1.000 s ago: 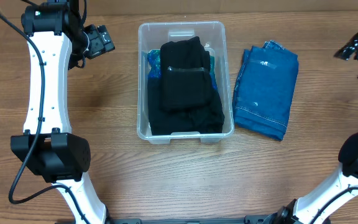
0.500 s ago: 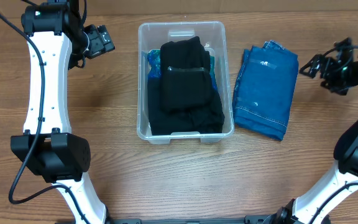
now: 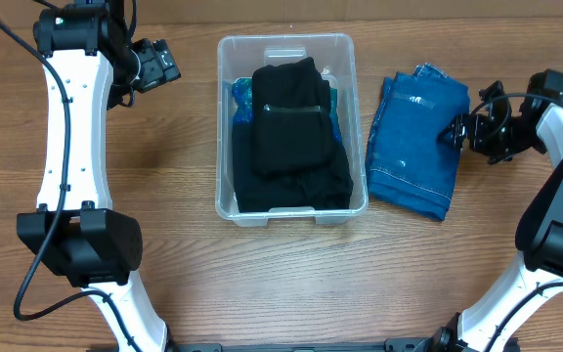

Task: Pack container
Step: 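Move the right gripper over the folded blue jeans, then grasp the blue jeans with the right gripper and lift them toward the bin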

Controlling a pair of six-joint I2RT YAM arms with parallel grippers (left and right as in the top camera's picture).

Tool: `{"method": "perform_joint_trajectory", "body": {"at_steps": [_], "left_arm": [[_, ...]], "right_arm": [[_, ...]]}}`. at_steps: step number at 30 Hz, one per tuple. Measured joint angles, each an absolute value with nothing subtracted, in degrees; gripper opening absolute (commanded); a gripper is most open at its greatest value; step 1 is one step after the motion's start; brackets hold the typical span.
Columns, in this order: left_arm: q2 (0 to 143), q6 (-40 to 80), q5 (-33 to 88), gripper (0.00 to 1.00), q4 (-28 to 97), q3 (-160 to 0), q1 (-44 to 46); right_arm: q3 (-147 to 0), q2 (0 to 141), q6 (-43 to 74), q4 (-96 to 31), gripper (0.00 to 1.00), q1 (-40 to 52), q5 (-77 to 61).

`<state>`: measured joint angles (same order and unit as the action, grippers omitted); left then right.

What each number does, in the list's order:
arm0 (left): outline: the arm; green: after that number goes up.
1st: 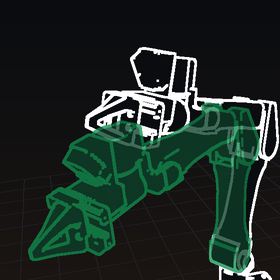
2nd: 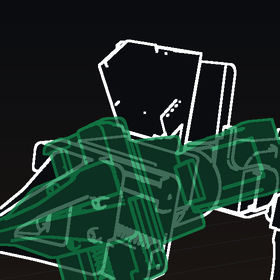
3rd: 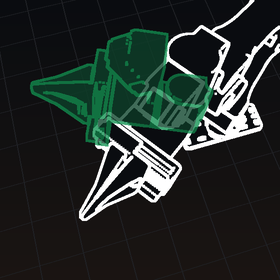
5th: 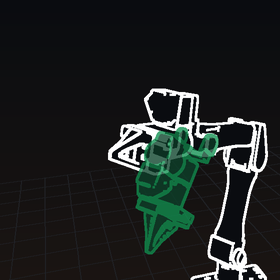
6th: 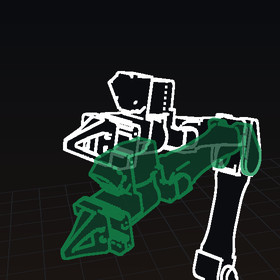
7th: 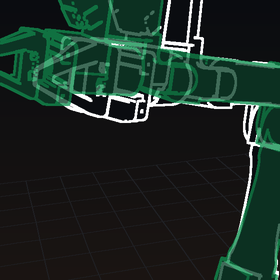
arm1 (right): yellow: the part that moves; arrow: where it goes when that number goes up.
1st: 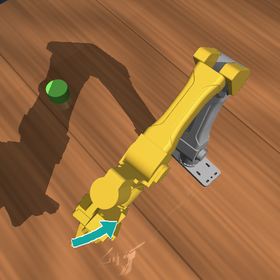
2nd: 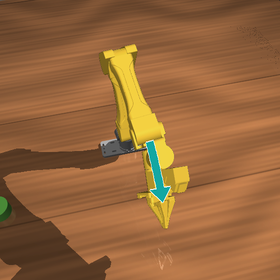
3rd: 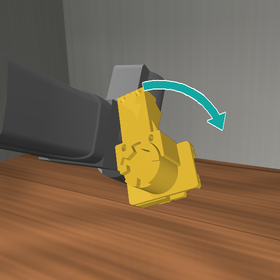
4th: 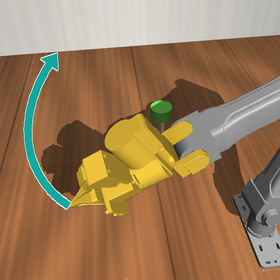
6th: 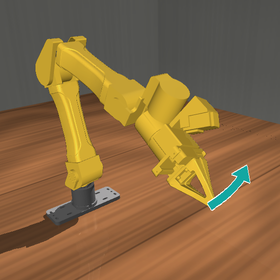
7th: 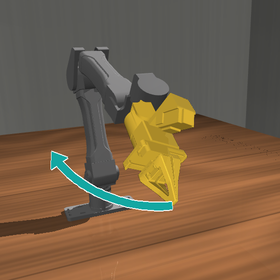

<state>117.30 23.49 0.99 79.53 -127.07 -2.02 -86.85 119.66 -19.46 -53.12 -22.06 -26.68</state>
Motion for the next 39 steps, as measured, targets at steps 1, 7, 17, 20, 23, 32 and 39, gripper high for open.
{"method": "perform_joint_trajectory", "body": {"at_steps": [1,7,17,20,23,32,39], "left_arm": [[117.3,23.49,0.99,1.0,79.53,-127.07,-2.02],[117.3,23.49,0.99,1.0,79.53,-127.07,-2.02],[117.3,23.49,0.99,1.0,79.53,-127.07,-2.02],[117.3,23.49,0.99,1.0,79.53,-127.07,-2.02],[117.3,23.49,0.99,1.0,79.53,-127.07,-2.02],[117.3,23.49,0.99,1.0,79.53,-127.07,-2.02],[117.3,23.49,0.99,1.0,79.53,-127.07,-2.02]], "right_arm": [[-86.0,119.66,-19.51,-52.27,1.0,-22.04,-26.7],[-84.09,119.66,-19.49,-50.37,1.0,-22.04,-31.9],[-80.23,119.66,-15.51,-44.12,1.0,-22.02,-35.92],[-78.67,119.26,-13.76,-40.6,0.95,-21.85,-36.95],[-78.0,119.09,-12.95,-39.44,0.72,-21.21,-36.62],[-77.67,119.09,-12.23,-39.48,0.52,-20.43,-35.07],[-77.69,118.89,-11.75,-40.36,0.18,-20.36,-36.16]]}}
